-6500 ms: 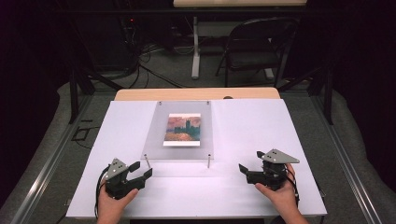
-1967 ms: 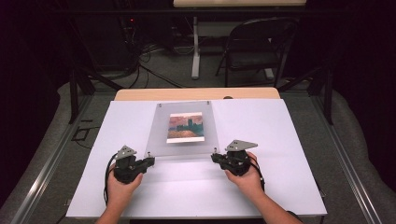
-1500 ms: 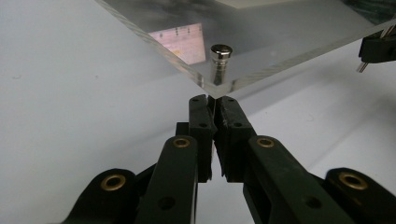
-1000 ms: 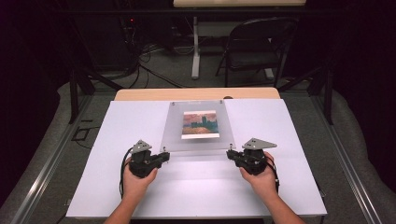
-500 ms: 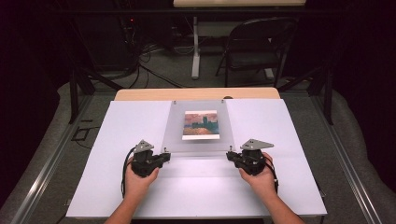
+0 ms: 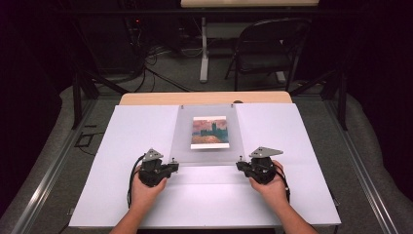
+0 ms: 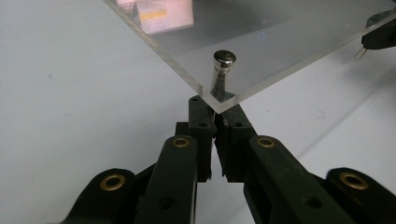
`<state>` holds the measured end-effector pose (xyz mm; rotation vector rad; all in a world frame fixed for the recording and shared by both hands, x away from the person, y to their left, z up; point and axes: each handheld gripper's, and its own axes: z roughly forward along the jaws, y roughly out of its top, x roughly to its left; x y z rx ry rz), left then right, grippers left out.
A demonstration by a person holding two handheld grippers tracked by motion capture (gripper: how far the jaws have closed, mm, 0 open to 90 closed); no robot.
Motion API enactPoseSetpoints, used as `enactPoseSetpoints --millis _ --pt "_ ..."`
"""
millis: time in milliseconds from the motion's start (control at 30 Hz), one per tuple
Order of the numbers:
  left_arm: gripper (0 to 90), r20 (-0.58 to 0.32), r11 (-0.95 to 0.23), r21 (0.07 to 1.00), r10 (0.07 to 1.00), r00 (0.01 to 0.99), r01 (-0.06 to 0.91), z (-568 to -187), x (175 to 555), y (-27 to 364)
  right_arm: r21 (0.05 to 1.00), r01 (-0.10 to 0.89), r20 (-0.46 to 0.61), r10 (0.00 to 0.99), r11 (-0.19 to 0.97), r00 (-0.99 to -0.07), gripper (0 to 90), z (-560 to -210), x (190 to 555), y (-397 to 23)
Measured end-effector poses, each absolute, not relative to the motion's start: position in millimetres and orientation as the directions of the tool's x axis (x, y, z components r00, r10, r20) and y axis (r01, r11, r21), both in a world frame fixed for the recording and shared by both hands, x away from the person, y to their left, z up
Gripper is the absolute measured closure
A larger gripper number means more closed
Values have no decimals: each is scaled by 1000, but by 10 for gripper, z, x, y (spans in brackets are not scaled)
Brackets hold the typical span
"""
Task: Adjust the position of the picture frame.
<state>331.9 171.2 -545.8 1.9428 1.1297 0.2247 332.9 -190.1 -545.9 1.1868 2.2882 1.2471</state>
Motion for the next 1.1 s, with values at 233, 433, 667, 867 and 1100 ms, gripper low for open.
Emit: enactPoseSetpoints --millis 233,433,667,867,1100 --pt "848 -235 -251 733 780 581 633 -5502 3323 1701 783 545 145 764 300 -629 853 -5509 3346 -1912" --pt "846 -218 -256 737 786 579 626 -5534 3306 1685 770 561 155 764 304 -626 852 -5562 3353 -1907" --pt "841 -233 -244 738 782 578 628 -5546 3307 1695 772 563 158 767 296 -621 850 -5573 3347 -1904" --pt "819 -237 -239 739 784 574 630 -5562 3306 1691 769 570 175 762 289 -623 826 -5570 3349 -1921" --pt "689 -240 -223 762 776 584 608 -5555 3266 1667 774 544 133 756 325 -641 681 -5543 3299 -1863"
